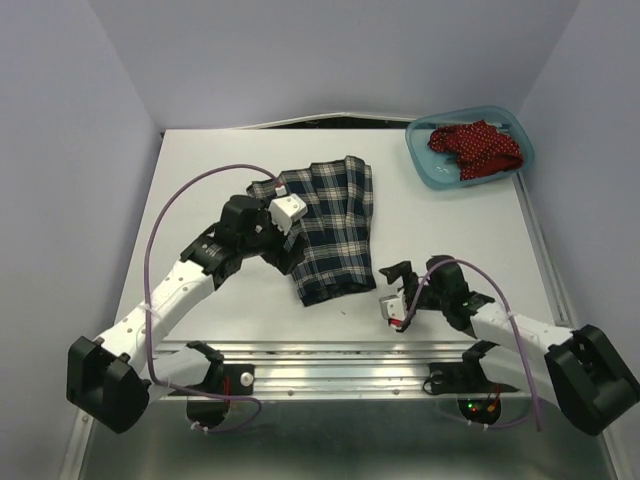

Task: Fold and stack the skirts
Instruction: Fold the skirt

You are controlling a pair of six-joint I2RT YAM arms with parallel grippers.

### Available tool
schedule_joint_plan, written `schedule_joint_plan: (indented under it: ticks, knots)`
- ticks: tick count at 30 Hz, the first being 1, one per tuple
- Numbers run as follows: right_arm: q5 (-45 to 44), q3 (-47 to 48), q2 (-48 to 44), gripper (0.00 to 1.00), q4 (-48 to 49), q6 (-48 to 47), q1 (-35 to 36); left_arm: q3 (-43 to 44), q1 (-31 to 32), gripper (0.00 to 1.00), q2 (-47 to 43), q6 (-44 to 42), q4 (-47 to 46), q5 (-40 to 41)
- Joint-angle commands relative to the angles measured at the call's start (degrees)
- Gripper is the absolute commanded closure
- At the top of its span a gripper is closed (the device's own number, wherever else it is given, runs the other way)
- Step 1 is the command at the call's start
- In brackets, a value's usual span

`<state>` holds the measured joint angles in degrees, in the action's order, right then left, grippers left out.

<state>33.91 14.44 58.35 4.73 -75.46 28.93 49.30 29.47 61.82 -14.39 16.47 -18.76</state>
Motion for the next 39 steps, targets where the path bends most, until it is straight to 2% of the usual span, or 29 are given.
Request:
schedule_joint_plan:
  ticks: [1,4,8,10,11,12,15,16,19,21,26,27,30,35,39]
  knots:
    - [4.05,-3.88,5.62,0.00,20.46,-9.70,0.43,-0.43,-0.12,0.01,0.75,1.21,-3.02,-1.80]
    - [5.02,-5.20,12.46,0.00,28.80,-12.07,0.43,-0.61,-0.12,0.01,1.81,0.77,-2.76,-2.06]
    - [6.69,-4.77,19.42,0.03,33.23,-15.85,0.43,-0.69,0.58,0.01,2.16,0.07,-3.20,0.21]
    - [8.53,-4.68,21.27,0.14,34.90,-16.74,0.43,-0.96,2.51,0.01,1.90,-1.94,-3.11,4.51]
    - [9.32,-4.59,22.76,0.19,36.47,-16.65,0.43,-1.39,4.00,0.01,1.29,-6.04,-3.37,6.35]
    - [10.03,-4.16,23.21,0.29,36.66,-16.91,0.95,-3.31,7.14,0.01,0.41,-8.35,-4.59,10.20]
    - [11.00,-2.05,24.53,0.46,35.26,-17.09,0.96,-7.10,9.72,0.01,-3.89,-16.07,-7.15,13.31]
    - [11.18,-1.70,24.79,0.60,34.74,-17.09,0.96,-9.29,11.03,0.01,-5.47,-17.85,-8.11,13.49]
    - [12.23,-0.55,25.06,0.92,34.38,-15.34,0.96,-14.12,16.29,0.01,-7.15,-23.39,-10.83,17.09]
    - [12.58,0.24,24.71,0.99,34.82,-11.40,0.96,-18.16,18.59,0.01,-8.03,-26.46,-15.47,20.15]
    - [11.53,4.01,22.25,0.99,29.74,-1.90,0.96,-27.14,24.13,0.01,-9.36,-33.40,-31.30,24.65]
    - [10.92,4.54,21.73,0.99,29.37,2.90,0.96,-28.72,24.57,0.01,-8.83,-34.38,-35.41,24.83]
    - [9.60,6.92,20.05,0.99,28.05,10.65,0.96,-28.48,26.42,0.01,-4.53,-35.88,-40.18,24.65]
    - [9.07,6.13,18.47,0.99,29.98,13.85,0.96,-21.53,26.42,0.01,6.99,-29.56,-40.99,26.77]
    - [8.63,5.43,18.47,0.99,31.39,15.60,0.96,-20.21,26.42,0.01,9.01,-28.24,-41.34,20.28]
